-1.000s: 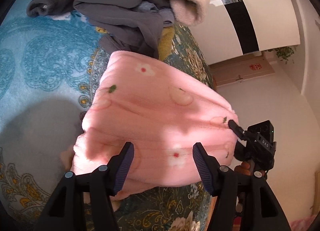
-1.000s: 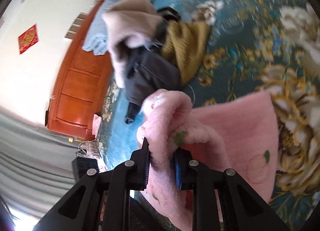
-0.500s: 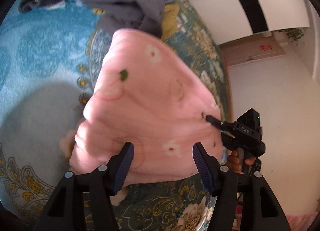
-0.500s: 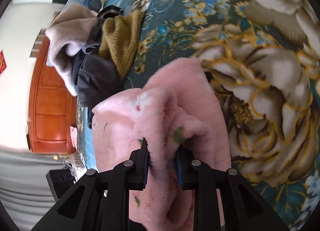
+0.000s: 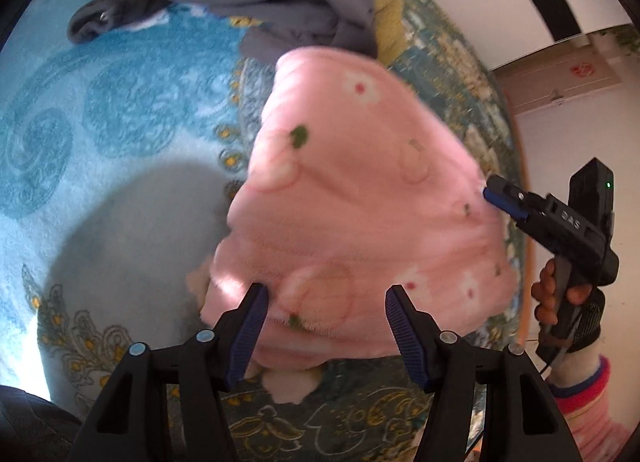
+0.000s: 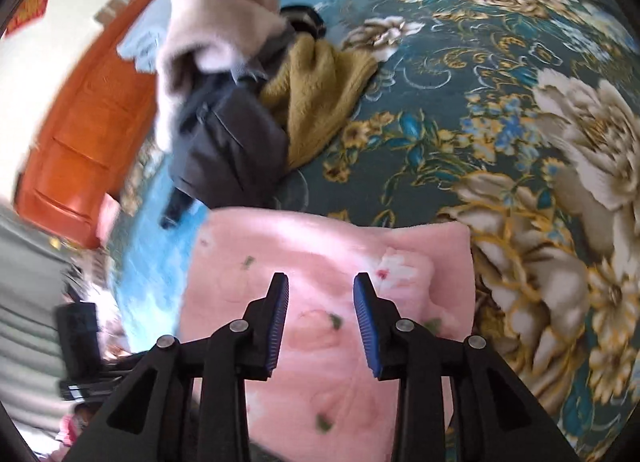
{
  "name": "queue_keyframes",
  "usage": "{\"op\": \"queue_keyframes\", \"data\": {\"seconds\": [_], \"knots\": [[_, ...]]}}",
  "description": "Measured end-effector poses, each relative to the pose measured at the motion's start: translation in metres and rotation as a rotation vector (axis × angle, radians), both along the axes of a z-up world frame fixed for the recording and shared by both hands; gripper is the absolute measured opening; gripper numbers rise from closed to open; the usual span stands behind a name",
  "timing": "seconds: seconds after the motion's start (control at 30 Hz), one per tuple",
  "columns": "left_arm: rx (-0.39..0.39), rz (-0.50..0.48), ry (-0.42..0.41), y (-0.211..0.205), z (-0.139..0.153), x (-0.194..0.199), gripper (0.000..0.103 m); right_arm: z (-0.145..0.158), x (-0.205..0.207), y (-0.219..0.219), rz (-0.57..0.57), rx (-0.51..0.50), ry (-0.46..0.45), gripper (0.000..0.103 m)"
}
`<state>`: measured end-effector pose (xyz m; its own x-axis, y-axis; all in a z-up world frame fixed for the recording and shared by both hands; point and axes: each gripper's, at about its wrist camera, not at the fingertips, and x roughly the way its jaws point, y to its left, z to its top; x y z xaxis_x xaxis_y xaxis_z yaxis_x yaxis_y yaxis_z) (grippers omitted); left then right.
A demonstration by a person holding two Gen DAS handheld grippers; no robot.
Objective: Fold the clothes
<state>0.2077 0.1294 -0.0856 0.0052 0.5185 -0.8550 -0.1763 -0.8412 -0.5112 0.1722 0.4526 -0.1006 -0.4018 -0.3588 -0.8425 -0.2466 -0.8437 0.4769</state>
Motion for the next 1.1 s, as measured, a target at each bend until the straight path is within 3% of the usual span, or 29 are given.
{"op": "queue_keyframes", "data": {"seconds": [0.1,0.17,0.37,0.53,0.6,0.73,0.87,1.0,1.1], "knots": [[-0.046,-0.011,-0.045,0.000,-0.012,0.000,0.065,-0.024,-0.009,-0.008,0.028,0.041,-0.049,0.028],[-0.034,-0.012,-0.043,-0.002,-0.010,0.000,0.065,-0.024,-0.011,-0.008,0.028,0.042,-0.052,0.028],[0.162,0.118,-0.021,-0.042,0.012,-0.007,0.065,0.024,0.004,-0.018,0.070,0.097,0.025,0.030],[0.198,0.085,0.075,-0.032,0.039,-0.008,0.065,0.056,0.032,-0.040,0.123,0.108,0.090,0.039],[0.189,0.041,0.087,-0.014,0.038,-0.003,0.065,0.058,0.043,-0.052,0.153,0.140,0.084,0.039],[0.054,-0.076,0.094,0.021,0.019,0.011,0.065,0.051,0.068,-0.067,0.195,0.205,0.066,0.039],[-0.063,-0.146,0.065,0.031,0.001,0.025,0.065,0.014,0.092,-0.063,0.164,0.252,-0.049,0.039],[-0.011,-0.104,0.077,0.019,0.008,0.025,0.065,-0.020,0.104,-0.055,0.095,0.197,-0.120,0.048],[0.034,-0.068,0.088,0.008,0.013,0.024,0.066,-0.019,0.104,-0.052,0.086,0.192,-0.115,0.049]]}}
